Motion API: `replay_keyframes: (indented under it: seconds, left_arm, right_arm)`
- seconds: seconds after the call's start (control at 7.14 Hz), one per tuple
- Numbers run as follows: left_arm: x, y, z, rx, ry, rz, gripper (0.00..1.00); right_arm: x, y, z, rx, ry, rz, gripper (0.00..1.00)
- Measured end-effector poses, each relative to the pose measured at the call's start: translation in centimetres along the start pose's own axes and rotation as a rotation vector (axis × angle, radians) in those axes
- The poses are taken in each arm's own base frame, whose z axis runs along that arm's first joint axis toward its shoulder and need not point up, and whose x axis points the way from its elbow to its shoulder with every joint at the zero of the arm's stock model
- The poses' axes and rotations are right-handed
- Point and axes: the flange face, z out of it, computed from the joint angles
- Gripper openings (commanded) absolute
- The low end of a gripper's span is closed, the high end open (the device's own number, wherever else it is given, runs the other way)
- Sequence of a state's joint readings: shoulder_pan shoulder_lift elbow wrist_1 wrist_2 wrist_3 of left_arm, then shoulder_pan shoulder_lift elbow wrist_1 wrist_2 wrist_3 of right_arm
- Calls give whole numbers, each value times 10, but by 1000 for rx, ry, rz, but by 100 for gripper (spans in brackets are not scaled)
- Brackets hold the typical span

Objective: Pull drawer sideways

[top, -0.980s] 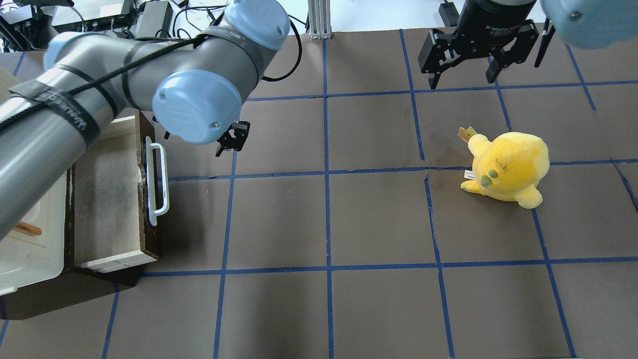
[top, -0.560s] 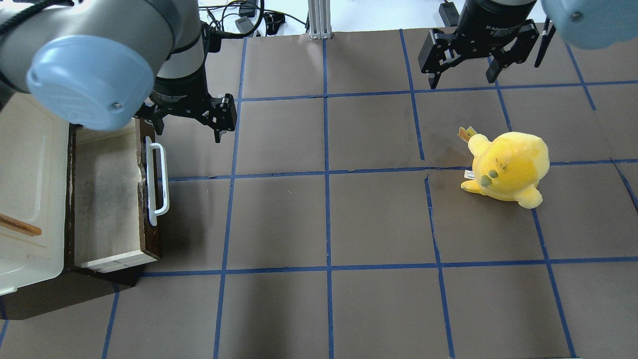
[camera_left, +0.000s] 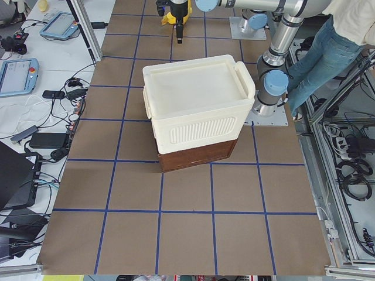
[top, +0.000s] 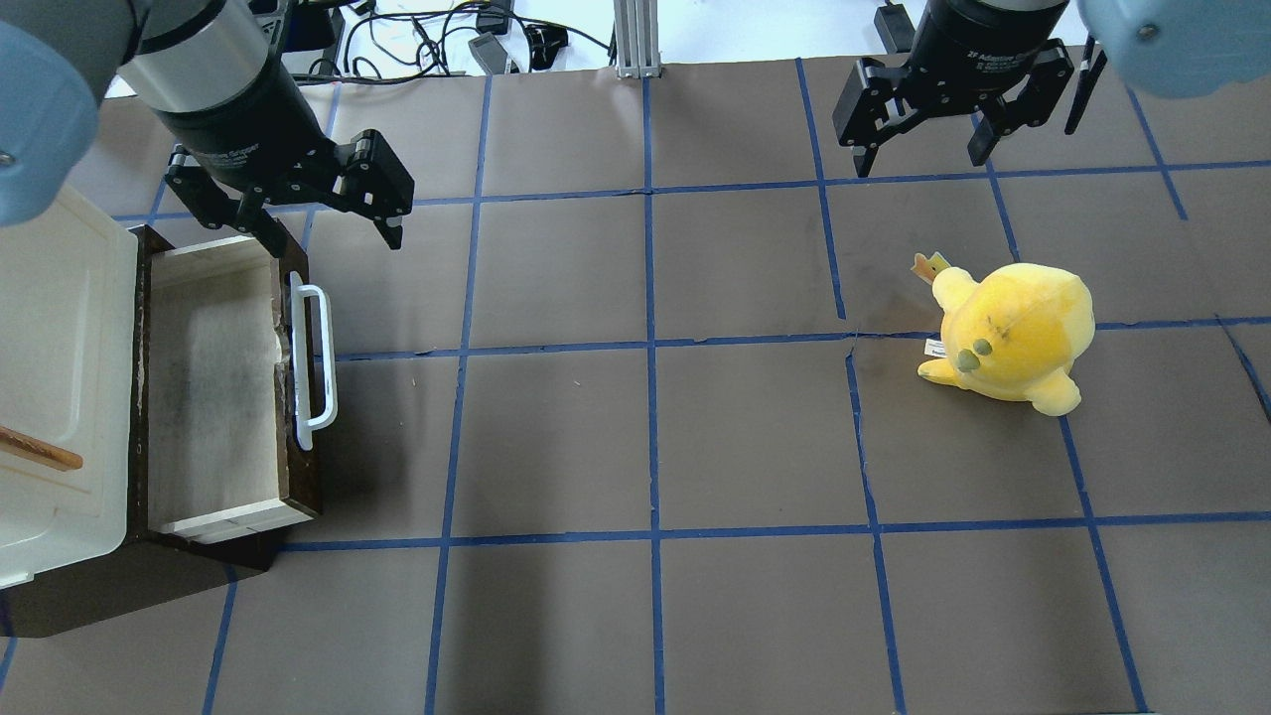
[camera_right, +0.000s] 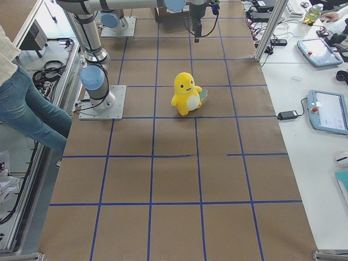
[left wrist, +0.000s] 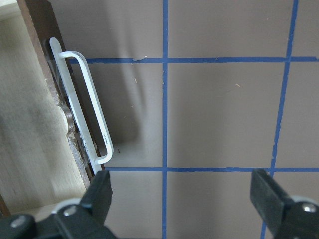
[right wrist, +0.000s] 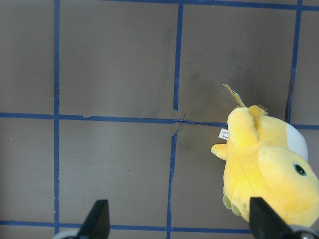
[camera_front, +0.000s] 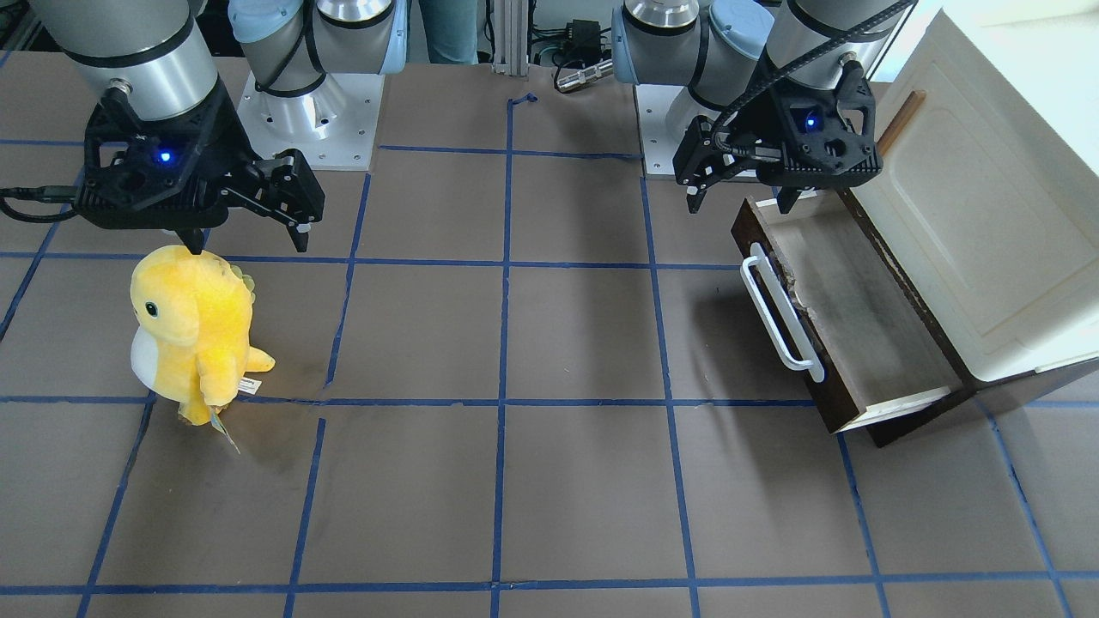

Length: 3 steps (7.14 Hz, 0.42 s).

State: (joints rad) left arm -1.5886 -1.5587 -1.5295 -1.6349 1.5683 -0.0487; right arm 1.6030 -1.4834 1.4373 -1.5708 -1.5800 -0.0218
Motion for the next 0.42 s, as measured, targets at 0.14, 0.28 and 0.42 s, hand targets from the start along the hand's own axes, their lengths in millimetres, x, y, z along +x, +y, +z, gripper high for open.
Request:
replay_keyframes:
  seconds: [0.14, 0.28, 0.42]
  left_arm:
    - [-1, 0, 1, 0, 2, 0, 100]
    - [-1, 0, 1, 1, 2, 5, 100]
    - [-1, 0, 2, 3, 3, 9, 100]
  right_arm:
    - [0, 0, 0, 0, 0, 0, 100]
    - [0, 0, 0, 0, 0, 0, 100]
    - [0, 0, 0, 0, 0, 0, 100]
